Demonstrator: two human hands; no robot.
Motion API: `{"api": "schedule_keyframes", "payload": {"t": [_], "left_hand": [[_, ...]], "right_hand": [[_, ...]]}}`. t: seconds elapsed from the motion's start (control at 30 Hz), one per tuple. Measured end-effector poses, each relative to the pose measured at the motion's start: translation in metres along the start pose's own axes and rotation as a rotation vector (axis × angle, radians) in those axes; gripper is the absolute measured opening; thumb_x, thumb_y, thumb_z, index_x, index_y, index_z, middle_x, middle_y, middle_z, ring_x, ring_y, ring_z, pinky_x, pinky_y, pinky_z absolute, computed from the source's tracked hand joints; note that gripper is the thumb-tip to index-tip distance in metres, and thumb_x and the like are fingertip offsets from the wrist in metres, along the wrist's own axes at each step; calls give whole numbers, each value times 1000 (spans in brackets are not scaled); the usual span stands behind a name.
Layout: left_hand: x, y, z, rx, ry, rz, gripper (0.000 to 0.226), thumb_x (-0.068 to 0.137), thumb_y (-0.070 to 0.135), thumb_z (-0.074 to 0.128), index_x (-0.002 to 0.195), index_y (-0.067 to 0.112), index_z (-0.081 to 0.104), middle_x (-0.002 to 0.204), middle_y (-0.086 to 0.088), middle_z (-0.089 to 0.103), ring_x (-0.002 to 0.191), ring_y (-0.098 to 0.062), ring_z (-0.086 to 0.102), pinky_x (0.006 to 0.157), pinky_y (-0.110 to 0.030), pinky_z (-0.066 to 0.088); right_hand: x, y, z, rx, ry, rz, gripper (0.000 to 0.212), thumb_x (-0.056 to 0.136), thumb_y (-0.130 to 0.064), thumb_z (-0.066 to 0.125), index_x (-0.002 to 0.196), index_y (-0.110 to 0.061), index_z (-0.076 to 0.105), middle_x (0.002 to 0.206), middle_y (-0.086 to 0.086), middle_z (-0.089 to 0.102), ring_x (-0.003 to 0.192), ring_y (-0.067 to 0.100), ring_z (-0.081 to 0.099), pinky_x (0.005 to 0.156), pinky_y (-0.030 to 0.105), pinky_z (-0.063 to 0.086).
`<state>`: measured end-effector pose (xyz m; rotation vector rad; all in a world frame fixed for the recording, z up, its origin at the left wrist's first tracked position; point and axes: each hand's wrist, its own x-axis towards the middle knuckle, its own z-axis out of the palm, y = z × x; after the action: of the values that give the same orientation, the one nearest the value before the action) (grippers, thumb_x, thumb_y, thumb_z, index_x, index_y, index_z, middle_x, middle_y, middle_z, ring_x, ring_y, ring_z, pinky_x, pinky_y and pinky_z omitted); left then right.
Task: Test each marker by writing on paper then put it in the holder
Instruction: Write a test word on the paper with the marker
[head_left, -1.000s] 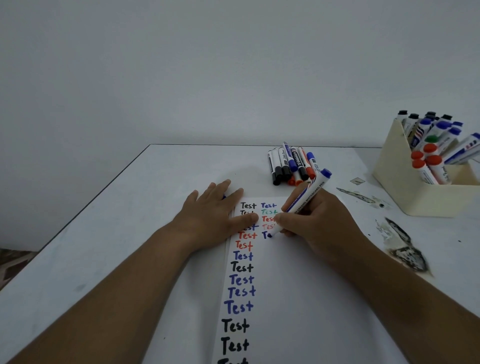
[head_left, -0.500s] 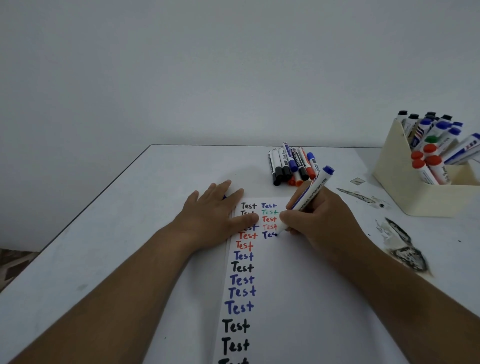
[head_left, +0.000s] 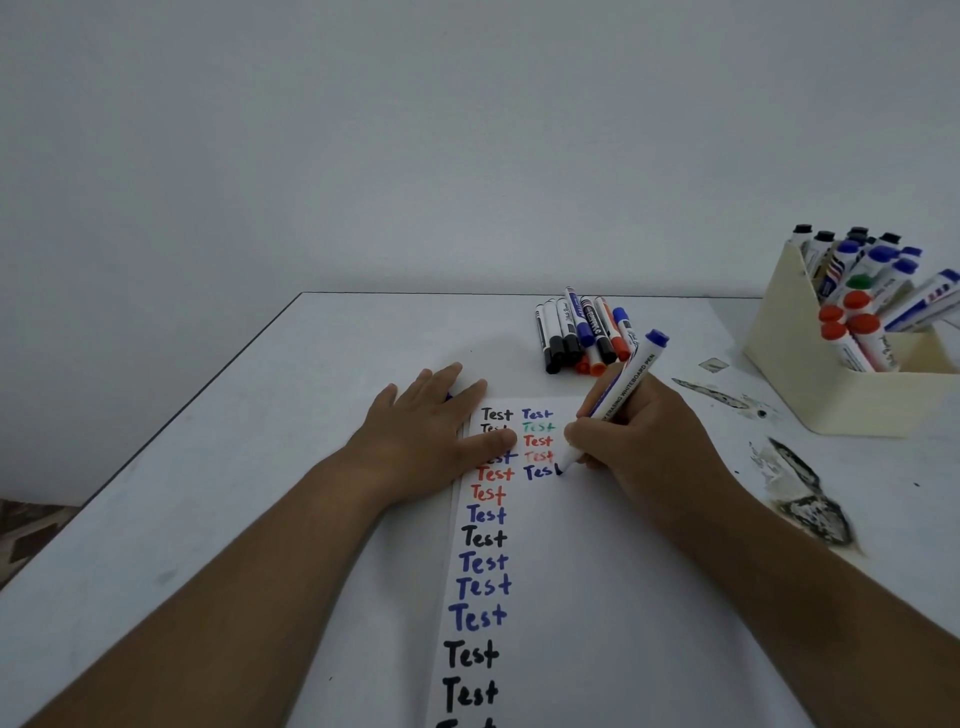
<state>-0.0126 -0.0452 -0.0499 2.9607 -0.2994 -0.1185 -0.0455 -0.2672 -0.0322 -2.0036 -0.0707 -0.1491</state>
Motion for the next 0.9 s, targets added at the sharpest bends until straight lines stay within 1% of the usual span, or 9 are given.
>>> {"api": "schedule_keyframes", "payload": {"t": [0.13, 0.23, 0.33, 0.5, 0.6, 0.67, 0.7, 0.77, 0.9], "left_hand": [[0, 0, 0, 2, 7, -1, 87, 84, 86, 23, 158, 40, 9, 167, 9, -4, 153, -13, -6, 124, -47, -1], [0, 0, 0, -8, 13, 0, 87, 85, 85, 24, 158, 40, 10, 167, 9, -3, 153, -14, -5, 124, -48, 0], [1, -1, 1, -68, 59, -7, 82, 90, 79, 30, 158, 35, 17, 167, 8, 7, 154, -15, 3, 124, -47, 5], [3, -1, -1, -173, 173, -55, 56, 103, 46, 41, 155, 29, 32, 161, 3, 30, 148, -21, 26, 122, -41, 20], [4, -5, 1, -287, 224, -85, 50, 101, 26, 42, 151, 25, 40, 150, 0, 49, 138, -28, 42, 114, -47, 34], [4, -8, 3, -328, 270, -87, 50, 99, 16, 40, 148, 24, 45, 146, -1, 52, 138, -28, 43, 114, -47, 37], [4, -8, 4, -332, 297, -87, 50, 99, 12, 40, 147, 23, 47, 147, -1, 52, 139, -26, 41, 116, -45, 36], [1, -7, 3, -340, 347, -75, 46, 101, 10, 43, 144, 22, 51, 145, 0, 54, 136, -19, 45, 115, -32, 34], [-5, 3, -7, -434, 422, -7, 36, 98, 27, 62, 134, 24, 60, 128, 8, 63, 105, -2, 55, 91, -9, 37]], "right_hand": [[0, 1, 1, 16, 4, -3, 14, 83, -12, 76, 81, -16, 63, 81, 14, 72, 81, 34, 71, 77, 46, 62], [1, 1, 2, -9, 4, -7, 16, 84, -12, 76, 81, -18, 61, 82, 13, 70, 80, 30, 70, 77, 41, 60], [3, 3, 1, 50, 25, -9, 14, 85, -8, 74, 81, -15, 62, 74, 10, 69, 68, 23, 67, 69, 35, 59], [8, 12, -4, 430, 77, 40, 7, 87, -3, 71, 87, -7, 65, 72, 14, 71, 64, 21, 66, 68, 34, 58], [12, 14, -4, 586, 99, 92, 6, 87, -3, 71, 90, -6, 66, 80, 19, 70, 71, 26, 66, 72, 36, 58], [13, 14, -4, 637, 112, 115, 7, 88, -3, 71, 89, -7, 66, 82, 19, 69, 73, 27, 67, 71, 35, 59], [13, 13, -5, 656, 115, 118, 8, 88, -2, 70, 87, -9, 66, 81, 18, 69, 72, 26, 67, 69, 33, 58], [12, 13, -5, 677, 114, 113, 10, 89, -1, 70, 85, -10, 66, 80, 18, 69, 72, 25, 66, 66, 32, 57], [12, 14, -5, 649, 93, 88, 11, 88, -4, 74, 97, -6, 67, 87, 21, 71, 75, 27, 68, 70, 33, 58]]}}
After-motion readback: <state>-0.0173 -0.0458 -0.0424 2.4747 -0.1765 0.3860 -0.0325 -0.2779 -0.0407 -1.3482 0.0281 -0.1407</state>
